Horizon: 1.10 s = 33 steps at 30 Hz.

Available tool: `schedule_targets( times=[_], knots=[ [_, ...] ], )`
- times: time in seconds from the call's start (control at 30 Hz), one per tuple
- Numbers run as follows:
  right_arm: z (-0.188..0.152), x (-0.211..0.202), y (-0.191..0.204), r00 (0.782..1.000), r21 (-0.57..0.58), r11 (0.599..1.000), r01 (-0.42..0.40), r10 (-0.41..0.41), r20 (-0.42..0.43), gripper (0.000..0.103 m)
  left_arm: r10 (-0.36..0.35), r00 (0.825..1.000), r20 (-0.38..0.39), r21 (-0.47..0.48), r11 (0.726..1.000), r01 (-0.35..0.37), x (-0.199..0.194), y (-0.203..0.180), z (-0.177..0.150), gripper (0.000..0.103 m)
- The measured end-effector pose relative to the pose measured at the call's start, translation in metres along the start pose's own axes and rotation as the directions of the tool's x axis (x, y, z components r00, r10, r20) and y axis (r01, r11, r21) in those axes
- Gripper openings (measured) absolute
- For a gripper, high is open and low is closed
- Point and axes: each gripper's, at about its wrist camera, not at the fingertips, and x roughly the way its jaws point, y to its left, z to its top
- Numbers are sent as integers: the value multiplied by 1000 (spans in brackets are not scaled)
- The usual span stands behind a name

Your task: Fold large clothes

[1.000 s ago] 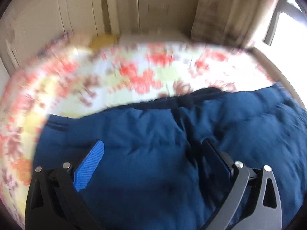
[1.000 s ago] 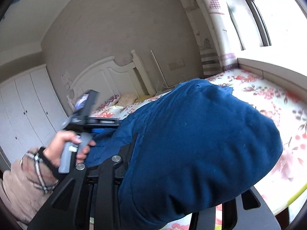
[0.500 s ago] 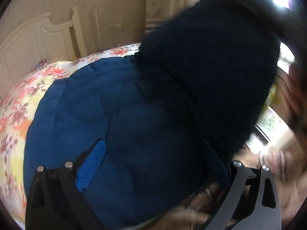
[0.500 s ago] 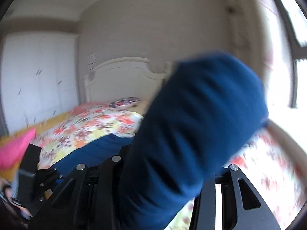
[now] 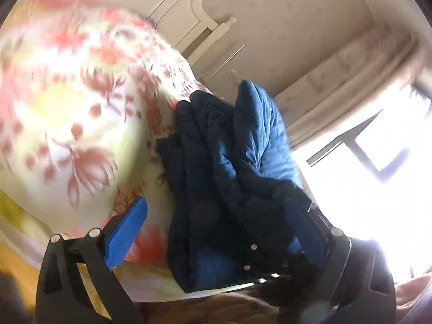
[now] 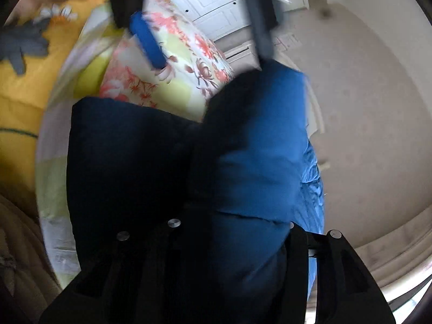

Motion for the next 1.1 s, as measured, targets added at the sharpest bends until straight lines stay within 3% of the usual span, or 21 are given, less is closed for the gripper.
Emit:
schedule_targets(
  times=[0.07, 0.13, 0.2, 0.27, 0.37, 0.43, 0.47, 0.57, 0.63, 0.7, 0.73, 0.77, 0.8, 0.87, 0.9, 0.93, 0.97, 1.03, 1.1],
  knots=[
    [-1, 1, 1, 1000, -14, 1000, 12, -12, -2, 47, -69, 997, 18, -72, 995, 70, 1, 9, 4, 100],
    [-2, 2, 8, 999, -45, 998, 37, -37, -7, 47, -95, 994, 55, -70, 993, 98, 4, -1, 14, 100],
    [-4, 3, 9, 999, -55, 998, 42, -43, -10, 47, -58, 995, 82, 24, 998, 56, 0, -30, 27, 100],
    [-6, 2, 10, 998, -61, 997, 55, -55, -3, 47, -36, 996, 76, 183, 983, 22, 5, -74, 42, 101],
    [-9, -3, 14, 997, -73, 994, 77, -76, 9, 47, 76, 996, 42, 459, 884, -87, 31, -152, 61, 101],
    [-12, -6, 14, 996, -78, 993, 87, -85, 18, 47, 170, 985, 17, 632, 762, -143, 68, -194, 71, 101],
    [-14, -7, 15, 996, -81, 992, 93, -91, 23, 47, 210, 978, -1, 664, 732, -157, 85, -200, 74, 101],
    [-20, -19, 18, 995, -87, 992, 93, -89, 54, 47, 385, 920, -71, 701, 676, -229, 156, -196, 93, 101],
    [-26, -24, 13, 995, -79, 994, 72, -66, 74, 48, 446, 888, -110, 706, 664, -246, 185, -177, 93, 101],
    [-31, -36, 4, 995, -64, 998, 22, -16, 103, 53, 530, 840, -115, 727, 621, -293, 216, -144, 88, 101],
    [-33, -44, -3, 992, -44, 999, -20, 25, 124, 56, 516, 844, -145, 708, 650, -276, 218, -127, 84, 101],
    [-38, -58, -17, 978, 8, 993, -116, 113, 173, 63, 482, 860, -170, 667, 698, -260, 215, -110, 84, 101],
    [-45, -71, -34, 949, 71, 968, -241, 220, 228, 67, 453, 872, -185, 616, 745, -256, 213, -96, 86, 101],
    [-59, -89, -70, 873, 203, 876, -437, 360, 328, 67, 454, 877, -157, 588, 757, -286, 208, -83, 90, 101],
    [-68, -93, -92, 844, 291, 817, -498, 381, 376, 67, 455, 880, -138, 580, 757, -300, 203, -80, 88, 101],
    [-68, -94, -109, 832, 352, 774, -527, 383, 401, 64, 457, 881, -122, 569, 760, -315, 198, -76, 85, 101],
    [-78, -94, -128, 825, 425, 723, -545, 375, 421, 56, 455, 883, -115, 559, 764, -321, 195, -75, 83, 101],
    [-87, -81, -153, 847, 542, 656, -526, 345, 404, 50, 443, 892, -92, 539, 775, -330, 189, -69, 79, 101],
    [-82, -66, -161, 878, 610, 632, -478, 327, 348, 47, 448, 891, -69, 538, 769, -345, 185, -70, 78, 101]
  ],
)
